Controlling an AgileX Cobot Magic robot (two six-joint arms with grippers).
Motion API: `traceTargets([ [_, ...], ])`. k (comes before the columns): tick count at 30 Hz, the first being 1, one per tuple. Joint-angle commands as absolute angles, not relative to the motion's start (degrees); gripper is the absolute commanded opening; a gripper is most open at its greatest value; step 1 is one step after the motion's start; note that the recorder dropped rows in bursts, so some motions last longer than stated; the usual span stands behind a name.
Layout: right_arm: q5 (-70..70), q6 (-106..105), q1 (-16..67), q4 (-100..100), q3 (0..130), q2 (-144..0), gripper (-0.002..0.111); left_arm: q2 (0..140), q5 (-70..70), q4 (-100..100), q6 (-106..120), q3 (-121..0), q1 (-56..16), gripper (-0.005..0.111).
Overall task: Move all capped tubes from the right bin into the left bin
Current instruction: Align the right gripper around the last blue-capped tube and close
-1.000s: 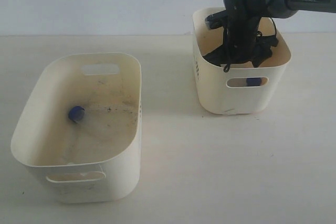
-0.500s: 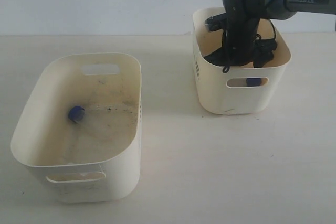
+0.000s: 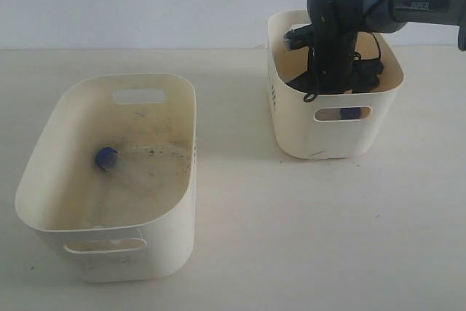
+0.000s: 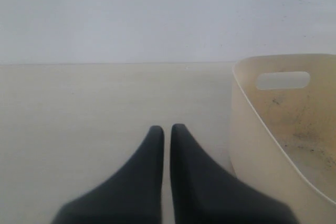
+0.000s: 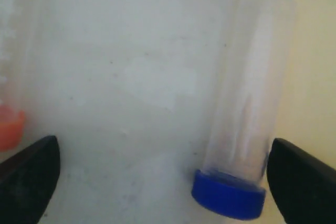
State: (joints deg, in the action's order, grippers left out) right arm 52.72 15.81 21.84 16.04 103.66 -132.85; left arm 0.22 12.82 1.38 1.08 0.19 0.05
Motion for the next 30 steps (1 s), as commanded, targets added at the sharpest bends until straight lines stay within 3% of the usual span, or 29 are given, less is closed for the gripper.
traceTargets([
  [1, 52.55, 15.99, 21.25, 13.72, 103.44, -133.89, 0.105, 0.0, 11.97, 1.49, 0.97, 0.0, 0.05, 0.004],
  [25, 48.75, 20.15, 21.25, 5.72, 103.44, -133.89, 0.105, 0.0, 11.97, 1.49, 0.97, 0.0, 0.05, 0.004],
  [30, 48.5, 18.45, 21.25, 5.41, 103.44, -133.89, 0.091, 0.0, 11.97, 1.49, 0.97, 0.0, 0.05, 0.004],
])
